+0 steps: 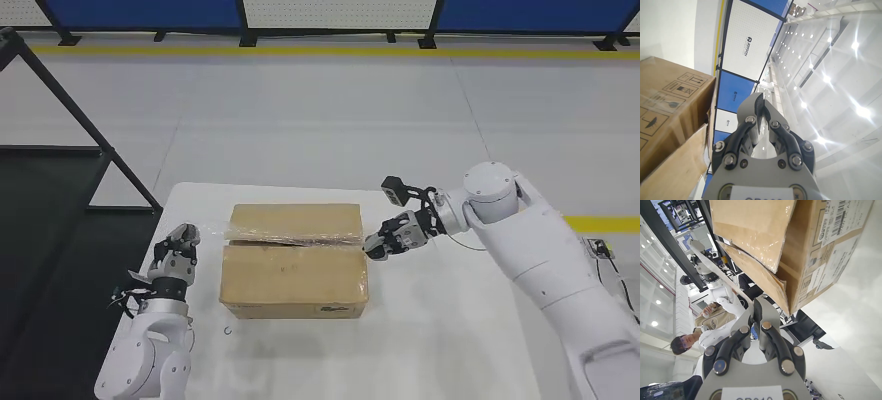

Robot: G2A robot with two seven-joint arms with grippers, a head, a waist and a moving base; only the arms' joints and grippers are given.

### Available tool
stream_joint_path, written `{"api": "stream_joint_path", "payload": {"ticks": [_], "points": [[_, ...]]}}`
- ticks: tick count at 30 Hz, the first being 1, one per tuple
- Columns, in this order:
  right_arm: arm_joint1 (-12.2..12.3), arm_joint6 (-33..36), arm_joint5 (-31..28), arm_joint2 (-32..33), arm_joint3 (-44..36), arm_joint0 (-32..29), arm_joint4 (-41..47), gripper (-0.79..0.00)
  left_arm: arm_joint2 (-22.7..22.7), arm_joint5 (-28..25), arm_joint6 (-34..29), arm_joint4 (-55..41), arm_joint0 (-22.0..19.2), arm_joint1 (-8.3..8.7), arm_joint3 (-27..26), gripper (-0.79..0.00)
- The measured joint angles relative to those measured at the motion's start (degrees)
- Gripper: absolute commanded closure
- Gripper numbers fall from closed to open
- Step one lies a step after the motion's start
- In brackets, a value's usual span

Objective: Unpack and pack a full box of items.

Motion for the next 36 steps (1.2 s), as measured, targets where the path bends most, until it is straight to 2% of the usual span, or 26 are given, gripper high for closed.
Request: {"api": "stream_joint_path", "payload": {"ticks": [9, 20, 36], "points": [[-2.1, 2.0, 3.8, -2.7, 5.6, 2.9, -1.2, 0.0, 1.2, 0.8, 1.1, 0.7, 0.8, -0.02, 0.7, 0.0], [-4.6, 2.1, 3.8, -5.0, 12.7, 5.0, 0.0, 0.0, 2.9, 1.2, 3.4, 1.8, 0.6, -0.18, 2.5, 0.0], [-8.2, 1.5, 4.4, -10.6, 21.7, 7.0, 4.9, 0.0, 3.1, 3.6, 4.7, 0.2, -2.2, -0.27, 5.7, 0.0]]}}
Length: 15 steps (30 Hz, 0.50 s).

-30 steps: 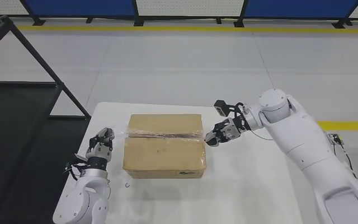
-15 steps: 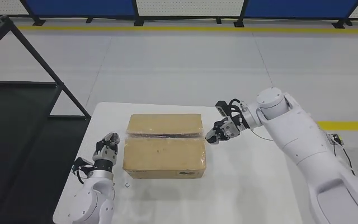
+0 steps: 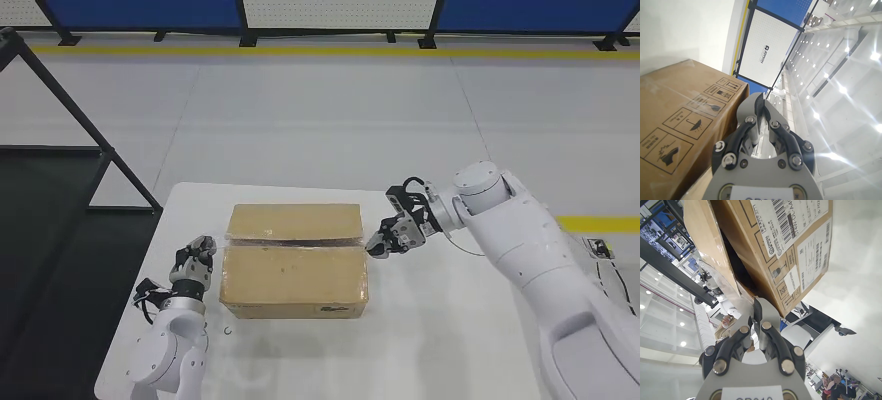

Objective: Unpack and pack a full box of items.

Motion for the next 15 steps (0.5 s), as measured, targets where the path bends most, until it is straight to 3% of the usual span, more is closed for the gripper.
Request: {"api": "stream_joint_path", "payload": {"ticks": [15], "points": [[-2.5, 0.6, -0.6, -4.5, 4.8, 1.4, 4.2, 0.0, 0.3, 1.6, -0.1, -0.9, -1.3, 0.01, 1.6, 0.0]]}}
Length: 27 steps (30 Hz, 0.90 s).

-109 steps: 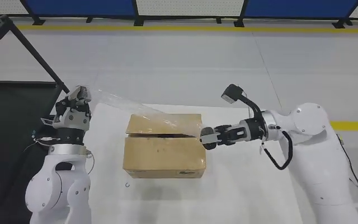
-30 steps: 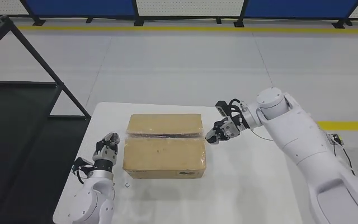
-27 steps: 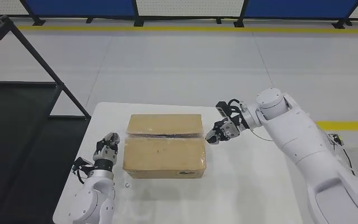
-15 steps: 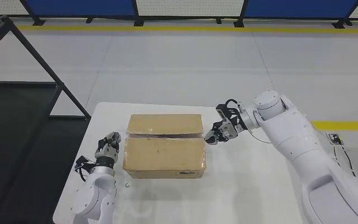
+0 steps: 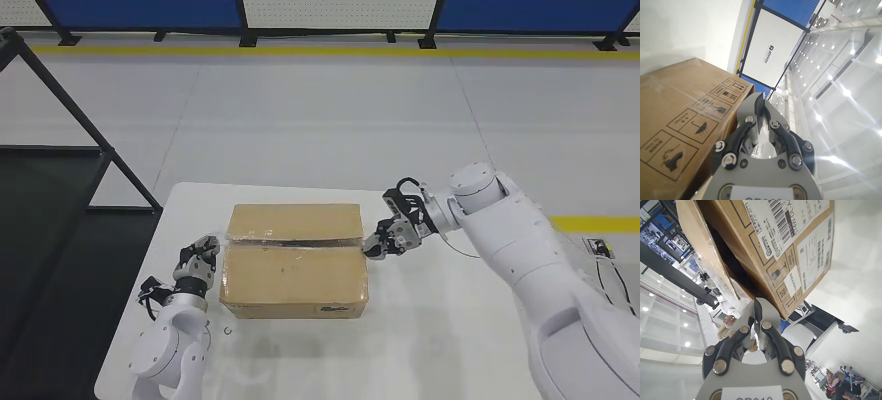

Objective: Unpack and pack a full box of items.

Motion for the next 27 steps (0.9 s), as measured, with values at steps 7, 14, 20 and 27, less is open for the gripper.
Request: {"api": "stream_joint_path", "payload": {"ticks": [7, 14, 20, 27], "points": [[-0.3, 0.0, 0.0, -1.3, 0.2, 0.4, 1.5, 0.0, -0.1, -0.1, -0.1, -0.2, -0.1, 0.03, 0.4, 0.0], [-0.2, 0.0, 0.0, -2.3, 0.6, 0.5, 2.9, 0.0, -0.6, -0.1, -0.3, -0.3, -0.3, 0.11, 1.2, 0.0], [0.0, 0.0, 0.0, -3.0, 0.8, 0.6, 4.2, 0.0, -0.9, -0.4, -0.9, 0.1, -0.3, 0.21, 2.0, 0.0], [0.1, 0.0, 0.0, -4.1, 0.7, 0.7, 5.4, 0.0, -1.0, -0.3, -0.8, 0.1, -0.6, 0.25, 2.8, -0.046]]}}
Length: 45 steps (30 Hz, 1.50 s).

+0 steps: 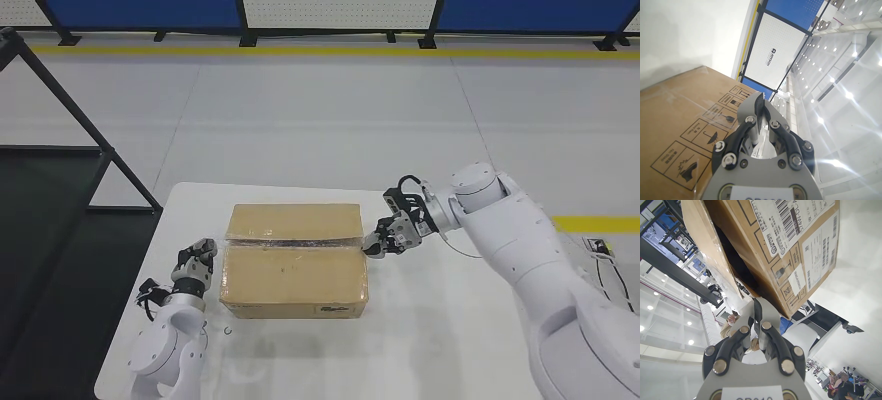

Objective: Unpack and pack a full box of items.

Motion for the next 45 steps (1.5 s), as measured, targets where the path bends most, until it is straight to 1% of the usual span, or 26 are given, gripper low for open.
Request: {"api": "stream_joint_path", "payload": {"ticks": [2, 3, 4, 5, 7, 9, 11, 13, 22, 26, 27, 29, 30, 32, 33, 35, 36, 45], "points": [[0.0, 0.0, 0.0, -0.3, 0.0, 0.0, 0.3, 0.0, 0.1, 0.1, -0.1, -0.1, 0.0, 0.01, 0.1, -0.08], [0.0, 0.0, 0.0, -0.4, 0.0, 0.0, 0.5, 0.0, 0.1, 0.1, -0.2, -0.1, -0.1, 0.01, 0.1, -0.163], [0.0, 0.0, 0.0, -0.6, 0.0, 0.0, 0.6, 0.0, 0.2, 0.2, -0.2, 0.0, -0.1, 0.02, 0.1, -0.222], [0.0, 0.0, 0.0, -0.7, 0.0, 0.1, 0.8, 0.0, 0.2, 0.3, -0.3, 0.0, -0.1, 0.03, 0.1, -0.222], [0.1, 0.0, 0.0, -1.0, 0.1, 0.1, 1.1, 0.0, 0.3, 0.3, -0.4, 0.1, -0.1, 0.04, 0.2, -0.259], [0.1, 0.0, 0.0, -1.3, 0.2, 0.2, 1.5, 0.0, 0.3, 0.3, -0.5, 0.1, -0.1, 0.05, 0.2, -0.326], [0.1, 0.0, 0.0, -1.5, 0.2, 0.3, 1.8, 0.0, 0.3, 0.2, -0.5, -0.1, -0.2, 0.05, 0.1, -0.342], [0.2, 0.0, 0.0, -1.8, 0.1, 0.4, 2.1, 0.0, 0.3, 0.1, -0.5, -0.2, -0.2, 0.05, 0.0, -0.382], [1.0, 0.0, 0.0, -2.2, -0.3, 0.4, 3.3, 0.0, 0.3, -0.3, -0.5, -0.3, 0.0, 0.07, -0.2, -0.397], [1.3, 0.0, 0.0, -2.2, -0.6, 0.3, 3.7, 0.0, 0.2, -0.5, -0.5, -0.5, 0.3, 0.09, -0.3, -0.425], [1.5, 0.0, 0.0, -2.2, -0.7, 0.3, 3.7, 0.0, 0.1, -0.6, -0.5, -0.5, 0.4, 0.1, -0.4, -0.443], [1.7, 0.0, 0.0, -2.2, -0.9, 0.3, 3.8, 0.0, -0.1, -0.7, -0.6, -0.7, 0.5, 0.12, -0.5, -0.514], [1.8, 0.0, 0.0, -2.2, -1.0, 0.2, 3.9, 0.0, -0.2, -0.8, -0.6, -0.7, 0.7, 0.13, -0.7, -0.526], [2.0, 0.0, 0.0, -2.2, -1.2, 0.2, 4.0, 0.0, -0.4, -0.8, -0.7, -0.8, 0.8, 0.16, -0.9, -0.606], [2.0, 0.0, 0.0, -2.3, -1.3, 0.1, 4.1, 0.0, -0.5, -0.8, -0.8, -0.9, 0.9, 0.18, -1.0, -0.628], [2.2, 0.0, 0.0, -2.3, -1.5, -0.1, 4.2, 0.0, -0.6, -0.9, -0.9, -0.9, 1.1, 0.21, -1.2, -0.751], [2.2, 0.0, 0.0, -2.4, -1.6, -0.2, 4.2, 0.0, -0.7, -0.9, -1.0, -0.9, 1.2, 0.23, -1.3, -0.785], [2.4, 0.0, 0.0, -2.9, -1.3, -0.3, 4.7, 0.0, -1.6, -1.1, -1.1, -1.1, 1.7, 0.36, -1.4, -0.785]]}}
